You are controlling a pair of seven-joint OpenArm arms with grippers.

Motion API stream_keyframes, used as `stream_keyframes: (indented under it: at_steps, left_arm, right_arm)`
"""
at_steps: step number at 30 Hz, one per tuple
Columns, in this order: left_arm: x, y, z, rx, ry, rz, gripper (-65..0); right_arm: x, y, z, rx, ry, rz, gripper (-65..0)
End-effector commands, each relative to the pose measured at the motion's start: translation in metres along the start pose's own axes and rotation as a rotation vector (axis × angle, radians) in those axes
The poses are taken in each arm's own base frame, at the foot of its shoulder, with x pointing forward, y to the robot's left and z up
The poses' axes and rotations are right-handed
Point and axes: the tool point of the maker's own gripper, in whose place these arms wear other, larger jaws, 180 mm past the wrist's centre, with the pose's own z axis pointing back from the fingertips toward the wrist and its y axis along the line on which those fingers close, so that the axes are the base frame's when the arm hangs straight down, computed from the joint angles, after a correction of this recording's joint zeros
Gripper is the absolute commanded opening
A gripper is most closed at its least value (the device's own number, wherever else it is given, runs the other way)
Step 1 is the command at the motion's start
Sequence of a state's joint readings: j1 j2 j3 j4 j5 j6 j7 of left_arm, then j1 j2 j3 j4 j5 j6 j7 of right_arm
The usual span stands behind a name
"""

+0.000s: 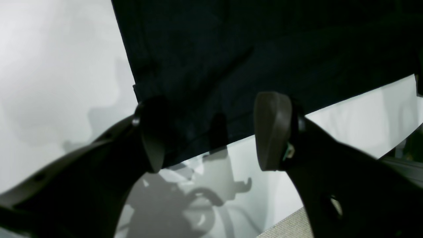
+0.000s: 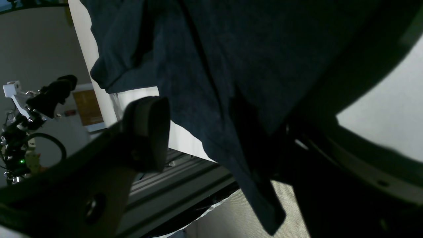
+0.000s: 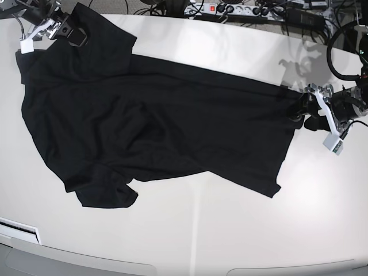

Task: Layout the t-shirt on the table in an organized manner, then fold the t-shirt properly
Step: 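Release the right gripper and move it to the shirt's collar edge, then grasp the shirt edge with both grippers and pull it taut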

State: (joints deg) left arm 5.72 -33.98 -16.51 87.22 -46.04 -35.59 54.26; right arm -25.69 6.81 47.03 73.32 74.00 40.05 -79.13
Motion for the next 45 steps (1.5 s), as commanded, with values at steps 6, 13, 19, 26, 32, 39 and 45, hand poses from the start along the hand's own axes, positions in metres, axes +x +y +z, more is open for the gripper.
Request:
stream_keyframes:
  at_steps: [6,13,19,26,32,39,45]
  left_arm:
    - [0.014,0.003,0.007,0.002,-0.038,-0.017,-23.4]
    - [0.014,0.003,0.007,0.003,-0.037,-0.018,-23.5]
    - [0.014,0.003,0.007,0.003,-0.035,-0.019,-23.5]
    - [0.011,0.003,0.007,0.003,-0.023,-0.018,-23.5]
    - [0.011,0.003,0.007,0.003,-0.022,-0.018,-23.5]
    - [0.012,0.003,0.007,0.003,-0.023,-0.018,-23.5]
    - [0.011,0.004,0.007,0.003,-0.022,-0.018,-23.5]
  right_arm:
    - [-0.013,0.007,-0.011,0.016,0.089,0.033,-21.8]
    - [-0.025,0.037,-0.034,0.076,0.222,0.16,-58.8]
    - [0.016,0.083,-0.02,0.069,0.144,0.422,-65.0]
    - [0.049,0.128,-0.011,0.072,0.064,0.638,-65.0]
    - [0.097,0.131,-0.02,-0.044,-0.042,0.734,-65.0]
    - [0.13,0.134,-0.034,-0.134,-0.11,0.816,-65.0]
    - [0.147,0.127,-0.051,-0.19,-0.11,0.838,-65.0]
